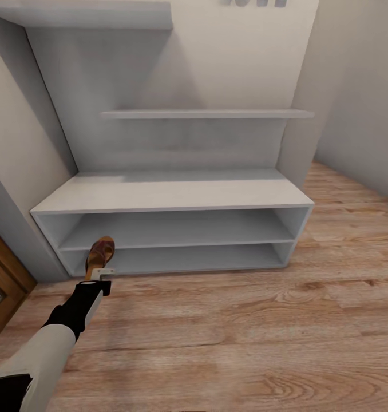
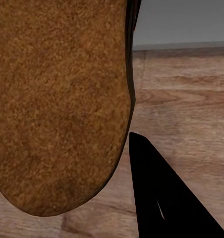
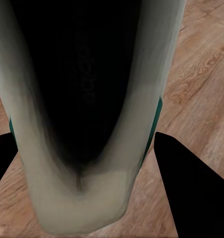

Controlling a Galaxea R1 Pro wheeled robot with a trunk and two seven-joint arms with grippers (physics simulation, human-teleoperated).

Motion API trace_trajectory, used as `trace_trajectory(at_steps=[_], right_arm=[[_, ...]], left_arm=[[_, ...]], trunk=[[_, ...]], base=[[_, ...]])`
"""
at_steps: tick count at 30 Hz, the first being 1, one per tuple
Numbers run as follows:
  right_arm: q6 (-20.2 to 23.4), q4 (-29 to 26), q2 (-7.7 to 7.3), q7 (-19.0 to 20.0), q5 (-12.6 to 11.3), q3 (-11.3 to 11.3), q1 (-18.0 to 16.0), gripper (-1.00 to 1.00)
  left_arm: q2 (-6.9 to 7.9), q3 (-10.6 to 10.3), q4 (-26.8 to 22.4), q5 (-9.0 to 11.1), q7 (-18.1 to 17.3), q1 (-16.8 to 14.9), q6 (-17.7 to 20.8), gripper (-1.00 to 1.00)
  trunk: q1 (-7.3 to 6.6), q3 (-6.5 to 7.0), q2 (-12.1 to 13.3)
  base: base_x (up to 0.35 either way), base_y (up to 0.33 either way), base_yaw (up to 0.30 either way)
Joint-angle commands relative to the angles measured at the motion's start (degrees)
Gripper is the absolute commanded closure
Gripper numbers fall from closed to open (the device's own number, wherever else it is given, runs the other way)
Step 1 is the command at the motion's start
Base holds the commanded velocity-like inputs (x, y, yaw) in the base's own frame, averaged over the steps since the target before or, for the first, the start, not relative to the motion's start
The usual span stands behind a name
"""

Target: Pick up the two gym shoes and the two sandals from the corridor floor and place them onto the hallstand (shoe rack) in the corridor, making sure they are on the rack and not on the floor. Arrange them so the two gym shoes are next to each other and the two sandals are next to each other.

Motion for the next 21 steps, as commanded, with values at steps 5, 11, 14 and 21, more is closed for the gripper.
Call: trace_trajectory(at_steps=[5,11,14,21], right_arm=[[-0.14,0.05,-0.08,0.54,-0.66,-0.26,-0.05,1.0],[-0.21,0.08,-0.07,0.54,-0.61,-0.26,-0.05,1.0],[-0.23,0.33,-0.01,0.46,-0.58,-0.33,-0.05,1.0],[-0.31,0.4,-0.08,0.38,-0.57,-0.43,-0.05,1.0]], left_arm=[[0.12,0.18,-0.09,-0.83,-0.19,-0.01,0.41,1.0],[0.13,0.24,-0.09,-0.89,-0.12,-0.01,0.41,1.0],[0.13,0.34,-0.09,-0.89,-0.11,-0.01,0.41,1.0],[0.13,0.28,-0.09,-0.95,-0.11,-0.01,0.41,1.0]], trunk=[[-0.01,-0.05,-0.02],[-0.01,-0.05,-0.02],[-0.01,-0.05,-0.02],[-0.01,-0.05,-0.02]], base=[[0.0,0.171,0.0],[0.003,0.029,0.0],[0.107,0.066,0.0],[0.241,0.087,0.0]])
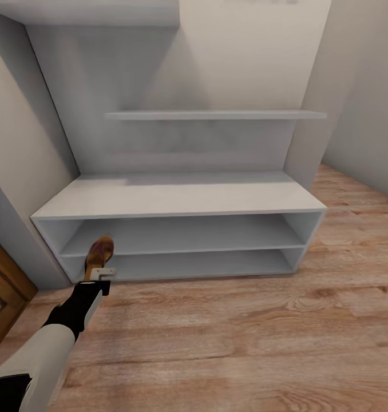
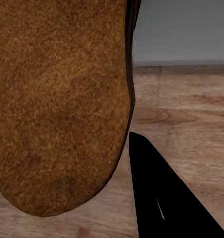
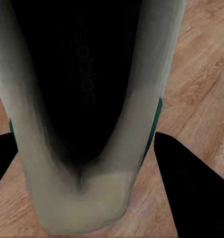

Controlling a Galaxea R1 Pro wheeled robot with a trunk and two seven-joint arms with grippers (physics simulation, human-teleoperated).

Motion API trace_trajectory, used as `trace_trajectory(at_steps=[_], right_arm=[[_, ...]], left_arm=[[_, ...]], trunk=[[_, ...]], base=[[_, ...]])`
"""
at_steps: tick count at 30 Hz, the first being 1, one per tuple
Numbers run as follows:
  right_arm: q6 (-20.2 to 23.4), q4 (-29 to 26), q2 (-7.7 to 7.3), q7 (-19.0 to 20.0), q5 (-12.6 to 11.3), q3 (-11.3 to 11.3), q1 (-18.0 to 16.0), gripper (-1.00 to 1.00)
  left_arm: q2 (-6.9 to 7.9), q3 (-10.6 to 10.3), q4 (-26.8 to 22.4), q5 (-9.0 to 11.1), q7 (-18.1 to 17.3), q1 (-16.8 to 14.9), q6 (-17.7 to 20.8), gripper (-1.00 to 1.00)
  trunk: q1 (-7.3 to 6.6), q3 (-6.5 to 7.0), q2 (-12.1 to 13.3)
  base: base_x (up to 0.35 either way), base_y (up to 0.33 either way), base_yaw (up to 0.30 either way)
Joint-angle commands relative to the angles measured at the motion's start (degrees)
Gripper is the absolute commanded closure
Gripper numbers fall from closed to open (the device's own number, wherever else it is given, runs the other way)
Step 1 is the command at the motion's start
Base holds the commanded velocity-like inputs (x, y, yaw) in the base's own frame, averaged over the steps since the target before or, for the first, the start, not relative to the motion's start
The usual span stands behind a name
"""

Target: Pick up the two gym shoes and the two sandals from the corridor floor and place them onto the hallstand (shoe rack) in the corridor, making sure they are on the rack and not on the floor. Arrange them so the two gym shoes are next to each other and the two sandals are next to each other.

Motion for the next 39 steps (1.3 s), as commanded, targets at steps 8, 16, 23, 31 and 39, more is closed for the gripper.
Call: trace_trajectory(at_steps=[8,16,23,31,39], right_arm=[[-0.11,0.06,-0.07,0.52,-0.64,-0.24,-0.05,1.0],[-0.12,0.06,-0.09,0.52,-0.64,-0.26,-0.05,1.0],[-0.12,0.06,-0.1,0.52,-0.64,-0.25,-0.05,1.0],[-0.12,0.06,-0.1,0.52,-0.64,-0.26,-0.05,1.0],[-0.12,0.06,-0.1,0.52,-0.64,-0.26,-0.05,1.0]], left_arm=[[-0.02,0.11,-0.59,-0.78,-0.27,-0.01,0.42,1.0],[0.07,0.28,-0.7,-0.78,-0.27,-0.01,0.34,1.0],[0.23,0.45,-0.71,-0.78,-0.19,-0.01,0.33,1.0],[0.15,0.35,-0.81,-0.78,0.07,0.05,0.26,1.0],[0.07,0.26,-0.8,-0.78,0.03,0.07,0.28,1.0]], trunk=[[0.02,-0.05,-0.02],[0.02,-0.05,-0.02],[0.02,-0.05,-0.02],[0.02,-0.05,-0.02],[0.02,-0.05,-0.02]], base=[[0.331,-0.002,0.0],[0.319,-0.097,0.0],[0.337,-0.014,0.0],[0.18,0.0,0.0],[0.156,0.0,0.0]])
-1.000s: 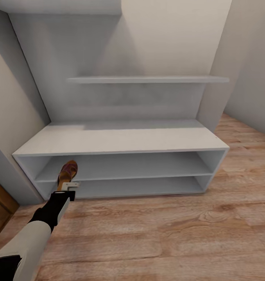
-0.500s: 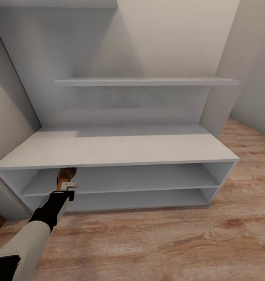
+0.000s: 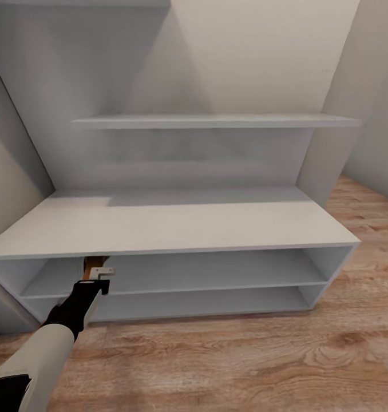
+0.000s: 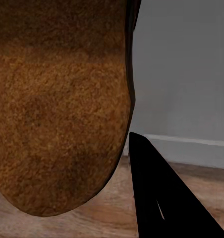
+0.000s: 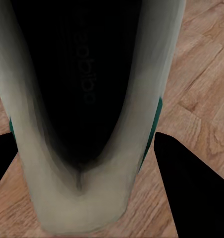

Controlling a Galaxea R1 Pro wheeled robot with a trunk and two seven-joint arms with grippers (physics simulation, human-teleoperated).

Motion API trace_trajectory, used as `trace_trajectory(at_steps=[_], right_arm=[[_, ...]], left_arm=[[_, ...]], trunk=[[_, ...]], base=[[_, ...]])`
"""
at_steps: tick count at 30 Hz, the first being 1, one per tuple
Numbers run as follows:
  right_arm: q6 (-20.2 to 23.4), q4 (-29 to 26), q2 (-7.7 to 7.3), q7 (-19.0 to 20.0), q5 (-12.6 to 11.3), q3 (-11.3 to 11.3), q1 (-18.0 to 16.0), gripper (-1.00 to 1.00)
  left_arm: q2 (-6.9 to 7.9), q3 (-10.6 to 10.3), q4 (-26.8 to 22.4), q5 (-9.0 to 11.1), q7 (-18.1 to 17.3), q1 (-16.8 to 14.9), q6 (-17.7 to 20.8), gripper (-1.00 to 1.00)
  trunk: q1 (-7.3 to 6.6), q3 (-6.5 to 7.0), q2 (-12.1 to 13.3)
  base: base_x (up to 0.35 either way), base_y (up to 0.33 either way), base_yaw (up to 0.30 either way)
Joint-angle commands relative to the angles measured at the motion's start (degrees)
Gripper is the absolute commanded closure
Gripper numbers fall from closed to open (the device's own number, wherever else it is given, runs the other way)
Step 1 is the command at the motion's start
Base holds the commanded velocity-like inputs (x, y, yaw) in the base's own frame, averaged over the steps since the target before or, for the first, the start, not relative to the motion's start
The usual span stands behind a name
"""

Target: Pick up the two gym shoes and the two sandals from the corridor floor and place them onto the hallstand (shoe rack) in the corridor, making sure they are on the rack and not on the floor. Arrange them so the two gym shoes are next to each other and the two sandals are next to each other.

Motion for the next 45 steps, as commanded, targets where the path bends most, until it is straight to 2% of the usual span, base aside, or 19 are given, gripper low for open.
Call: trace_trajectory(at_steps=[1,14,21,31,32,45], right_arm=[[-0.11,0.07,0.0,0.54,-0.64,-0.17,-0.06,1.0],[-0.11,0.07,-0.09,0.42,-0.64,-0.17,-0.06,1.0],[-0.08,0.07,-0.07,-1.93,-0.64,-0.17,-0.06,1.0],[-0.06,0.07,-0.02,-2.27,-0.64,-0.12,-0.06,1.0],[-0.05,0.07,-0.01,-2.27,-0.64,-0.12,-0.06,1.0],[-0.06,0.07,0.0,-2.28,-0.64,-0.08,-0.06,1.0]], left_arm=[[-0.04,0.15,-0.1,-0.81,-0.28,-0.01,0.44,1.0],[0.02,0.43,-0.1,-0.63,-0.39,-0.01,0.39,1.0],[0.12,0.5,-0.17,-0.63,-0.54,-0.01,0.48,1.0],[0.21,0.73,-0.19,-0.8,-0.64,-0.01,0.55,1.0],[0.22,0.74,-0.19,-0.79,-0.64,-0.05,0.56,-1.0],[0.33,0.75,-0.17,-0.81,-0.2,-0.28,0.57,-1.0]], trunk=[[0.02,-0.05,-0.02],[0.02,-0.05,-0.02],[0.02,-0.05,-0.02],[0.02,-0.05,-0.02],[0.02,-0.05,-0.02],[0.02,-0.05,-0.02]], base=[[0.313,0.0,0.0],[0.12,0.0,0.0],[0.098,0.0,0.0],[0.006,0.0,0.0],[0.0,0.0,0.0],[0.0,0.0,0.0]])
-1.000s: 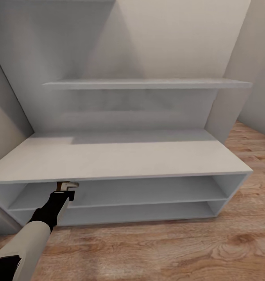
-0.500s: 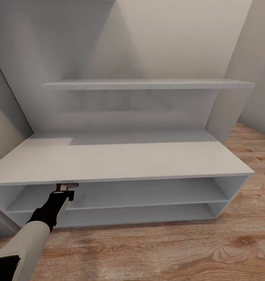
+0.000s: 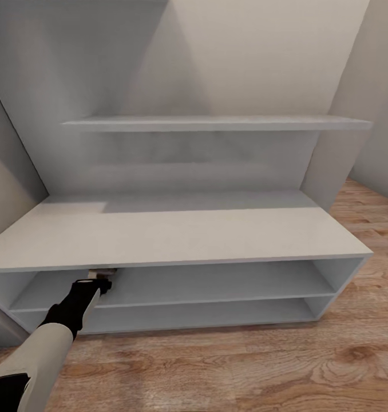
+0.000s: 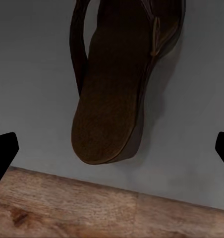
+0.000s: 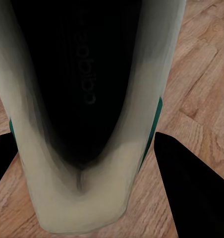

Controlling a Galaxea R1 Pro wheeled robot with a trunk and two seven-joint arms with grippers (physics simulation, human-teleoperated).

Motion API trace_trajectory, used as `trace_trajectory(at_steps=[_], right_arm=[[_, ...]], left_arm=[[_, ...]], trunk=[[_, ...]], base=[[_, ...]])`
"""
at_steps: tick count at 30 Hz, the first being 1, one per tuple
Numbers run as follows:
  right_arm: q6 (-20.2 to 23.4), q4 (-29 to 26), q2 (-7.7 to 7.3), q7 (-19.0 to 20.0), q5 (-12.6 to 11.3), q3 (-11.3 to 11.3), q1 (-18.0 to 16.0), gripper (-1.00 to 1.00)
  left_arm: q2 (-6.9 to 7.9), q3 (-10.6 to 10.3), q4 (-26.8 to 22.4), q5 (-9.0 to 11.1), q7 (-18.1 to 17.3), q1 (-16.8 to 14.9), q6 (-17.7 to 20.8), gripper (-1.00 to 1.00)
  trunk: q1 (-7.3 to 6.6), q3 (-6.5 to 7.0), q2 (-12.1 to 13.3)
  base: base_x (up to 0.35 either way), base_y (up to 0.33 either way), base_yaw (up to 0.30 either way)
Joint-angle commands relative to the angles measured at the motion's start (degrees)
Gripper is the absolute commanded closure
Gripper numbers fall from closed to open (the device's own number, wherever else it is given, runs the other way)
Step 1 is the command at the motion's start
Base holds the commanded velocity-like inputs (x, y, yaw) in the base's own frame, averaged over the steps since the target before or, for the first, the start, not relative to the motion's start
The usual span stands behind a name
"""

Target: Pick up the two gym shoes and the two sandals from the corridor floor and place them onto the hallstand (shoe rack) in the corridor, making sure they are on the rack and not on the floor. Arrange them so the two gym shoes are next to each other and the two sandals are next to each other.

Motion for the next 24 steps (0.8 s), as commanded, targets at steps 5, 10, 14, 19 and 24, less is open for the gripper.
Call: trace_trajectory(at_steps=[5,10,14,19,24], right_arm=[[-0.13,0.07,0.02,0.53,-0.64,-0.17,-0.06,1.0],[-0.11,0.07,0.01,0.53,-0.64,-0.17,-0.06,1.0],[-0.1,0.07,0.03,0.53,-0.64,-0.17,-0.06,1.0],[-0.1,0.07,0.03,0.53,-0.64,-0.17,-0.06,1.0],[-0.1,0.07,0.03,0.53,-0.64,-0.17,-0.06,1.0]], left_arm=[[-0.05,-0.1,-0.16,-0.65,-0.06,0.13,0.27,-1.0],[-0.07,-0.21,-0.24,-0.67,-0.06,0.19,0.25,-1.0],[-0.06,-0.27,-0.27,-0.68,-0.06,0.23,0.24,-1.0],[-0.05,-0.25,-0.28,-0.68,-0.06,0.28,0.18,-1.0],[-0.11,-0.3,-0.28,-0.59,-0.05,0.34,-0.04,-1.0]], trunk=[[-0.01,-0.05,-0.02],[-0.01,-0.05,-0.02],[-0.01,-0.05,-0.02],[-0.01,-0.05,-0.02],[-0.01,-0.05,-0.02]], base=[[0.0,0.0,0.0],[-0.164,0.0,0.0],[-0.304,0.0,0.0],[-0.331,0.0,0.0],[-0.335,0.0,0.0]])
